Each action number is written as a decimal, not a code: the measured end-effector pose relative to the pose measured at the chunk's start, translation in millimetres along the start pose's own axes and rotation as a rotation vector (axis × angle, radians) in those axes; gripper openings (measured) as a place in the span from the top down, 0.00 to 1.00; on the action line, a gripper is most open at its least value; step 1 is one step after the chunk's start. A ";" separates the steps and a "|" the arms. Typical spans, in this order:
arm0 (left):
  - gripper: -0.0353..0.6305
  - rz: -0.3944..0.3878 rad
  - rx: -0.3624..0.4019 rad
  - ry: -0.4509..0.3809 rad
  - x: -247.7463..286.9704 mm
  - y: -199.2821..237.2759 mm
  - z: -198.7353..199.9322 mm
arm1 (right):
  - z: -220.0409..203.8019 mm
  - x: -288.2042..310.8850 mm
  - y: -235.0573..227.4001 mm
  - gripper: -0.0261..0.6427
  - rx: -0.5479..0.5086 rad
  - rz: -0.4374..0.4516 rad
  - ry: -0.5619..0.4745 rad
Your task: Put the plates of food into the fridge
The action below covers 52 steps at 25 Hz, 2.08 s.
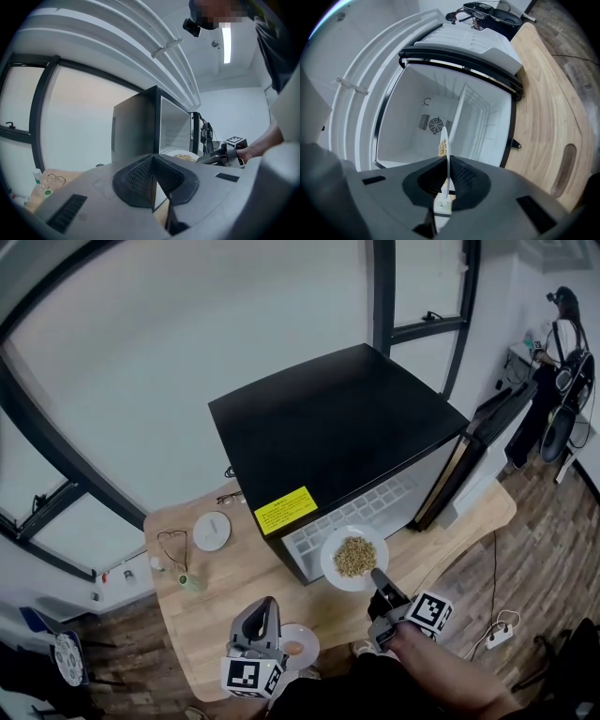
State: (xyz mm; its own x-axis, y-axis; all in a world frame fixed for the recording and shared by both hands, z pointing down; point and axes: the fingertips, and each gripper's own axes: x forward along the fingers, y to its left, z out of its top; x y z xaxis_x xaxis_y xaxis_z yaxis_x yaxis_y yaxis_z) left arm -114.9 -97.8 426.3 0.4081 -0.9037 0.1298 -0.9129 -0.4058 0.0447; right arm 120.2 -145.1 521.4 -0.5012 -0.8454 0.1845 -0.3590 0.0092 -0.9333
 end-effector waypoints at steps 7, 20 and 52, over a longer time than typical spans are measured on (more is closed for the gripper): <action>0.94 0.044 0.003 -0.015 2.5 8.2 7.7 | 12.5 29.5 16.8 0.92 0.058 0.020 -0.010; 0.94 0.124 0.021 0.007 -7.7 35.7 14.5 | 10.3 85.5 31.7 0.92 0.074 -0.028 0.023; 0.94 0.175 0.049 0.022 -16.3 52.8 12.9 | 18.2 131.7 43.2 0.53 -0.714 -0.278 0.104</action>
State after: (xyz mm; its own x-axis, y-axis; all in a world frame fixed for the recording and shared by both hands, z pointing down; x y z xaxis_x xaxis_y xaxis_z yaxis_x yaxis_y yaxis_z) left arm -169.6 -106.3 413.8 0.2422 -0.9581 0.1527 -0.9680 -0.2492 -0.0283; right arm 53.0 -265.7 499.8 -0.3767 -0.8131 0.4437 -0.8857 0.1759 -0.4296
